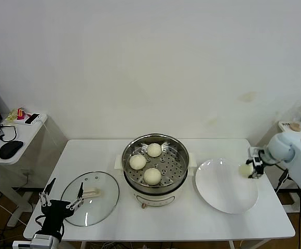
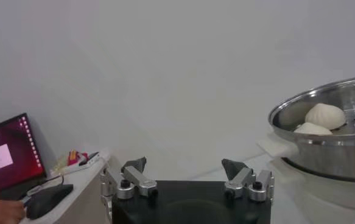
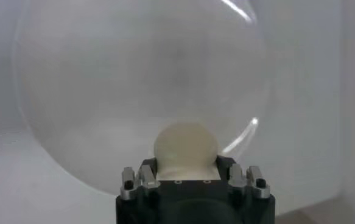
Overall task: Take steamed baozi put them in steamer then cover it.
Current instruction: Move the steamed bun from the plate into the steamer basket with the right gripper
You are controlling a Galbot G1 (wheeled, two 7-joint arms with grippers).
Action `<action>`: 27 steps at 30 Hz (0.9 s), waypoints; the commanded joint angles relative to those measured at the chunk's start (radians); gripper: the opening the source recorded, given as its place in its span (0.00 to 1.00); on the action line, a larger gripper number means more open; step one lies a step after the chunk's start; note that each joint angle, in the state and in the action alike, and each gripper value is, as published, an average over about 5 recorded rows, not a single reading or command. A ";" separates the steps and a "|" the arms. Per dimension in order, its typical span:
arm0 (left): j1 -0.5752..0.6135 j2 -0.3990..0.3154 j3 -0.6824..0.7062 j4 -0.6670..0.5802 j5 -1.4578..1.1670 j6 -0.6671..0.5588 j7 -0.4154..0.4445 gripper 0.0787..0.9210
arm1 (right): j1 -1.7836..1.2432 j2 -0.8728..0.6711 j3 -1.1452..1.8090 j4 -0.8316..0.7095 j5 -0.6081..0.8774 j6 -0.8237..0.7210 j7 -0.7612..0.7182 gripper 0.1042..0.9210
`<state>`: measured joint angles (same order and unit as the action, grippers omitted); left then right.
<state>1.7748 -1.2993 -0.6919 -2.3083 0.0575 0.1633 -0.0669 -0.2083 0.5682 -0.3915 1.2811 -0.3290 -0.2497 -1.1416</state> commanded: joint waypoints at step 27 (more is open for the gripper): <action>-0.034 0.004 0.012 0.016 0.012 0.002 0.002 0.88 | 0.721 0.341 -0.771 0.306 0.886 -0.475 0.345 0.64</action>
<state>1.7443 -1.2961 -0.6667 -2.2974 0.0752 0.1655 -0.0656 0.4907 0.7540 -1.0456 1.5962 0.3568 -0.6024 -0.9192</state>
